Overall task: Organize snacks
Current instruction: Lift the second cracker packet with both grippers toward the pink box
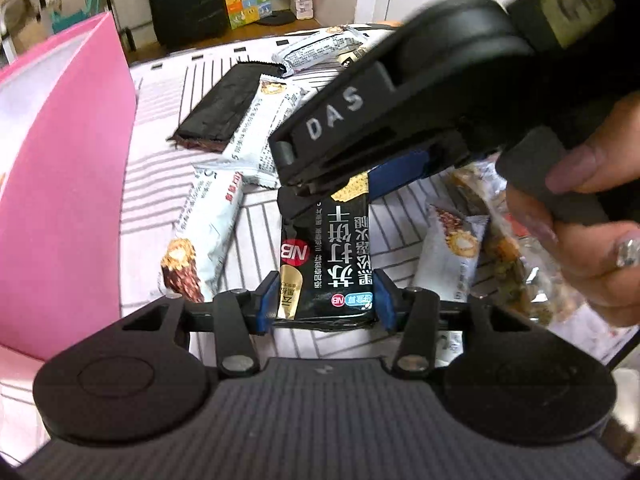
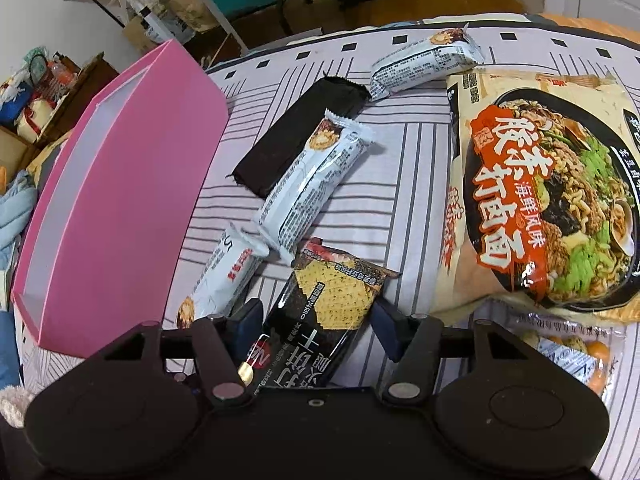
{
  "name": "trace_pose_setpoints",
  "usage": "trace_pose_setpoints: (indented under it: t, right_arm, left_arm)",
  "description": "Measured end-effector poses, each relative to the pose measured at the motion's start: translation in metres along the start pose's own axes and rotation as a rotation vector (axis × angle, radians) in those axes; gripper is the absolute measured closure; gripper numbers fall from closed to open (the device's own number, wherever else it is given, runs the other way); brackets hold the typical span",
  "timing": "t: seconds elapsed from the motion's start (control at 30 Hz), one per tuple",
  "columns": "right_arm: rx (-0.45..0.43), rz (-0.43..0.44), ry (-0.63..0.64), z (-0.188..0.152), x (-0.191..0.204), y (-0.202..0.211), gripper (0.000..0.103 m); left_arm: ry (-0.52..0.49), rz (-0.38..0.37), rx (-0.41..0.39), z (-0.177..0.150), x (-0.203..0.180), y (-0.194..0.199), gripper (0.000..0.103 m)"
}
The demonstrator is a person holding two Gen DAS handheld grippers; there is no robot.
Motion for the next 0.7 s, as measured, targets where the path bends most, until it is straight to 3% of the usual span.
trace_pose_setpoints:
  t: [0.2, 0.37, 0.7]
  right_arm:
    - [-0.024, -0.028, 0.123, -0.004, 0.015, -0.01, 0.018]
    - [-0.013, -0.094, 0.172, -0.005, 0.018, -0.006, 0.034]
    - [0.017, -0.036, 0.068, -0.013, 0.016, 0.028, 0.036]
  left_arm:
    - [0.063, -0.055, -0.005, 0.001, 0.006, -0.002, 0.057]
    - [0.048, -0.022, -0.011, -0.002, 0.002, -0.005, 0.056]
    - [-0.021, -0.049, -0.008, -0.002, -0.007, 0.022, 0.057]
Point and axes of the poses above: each gripper's, at about its wrist camera, not at the fingertips, and y roughly against the way its jaws point, x to its left, z to its top, the point moved 5 cm from there along -y, roughly the way its jaws point
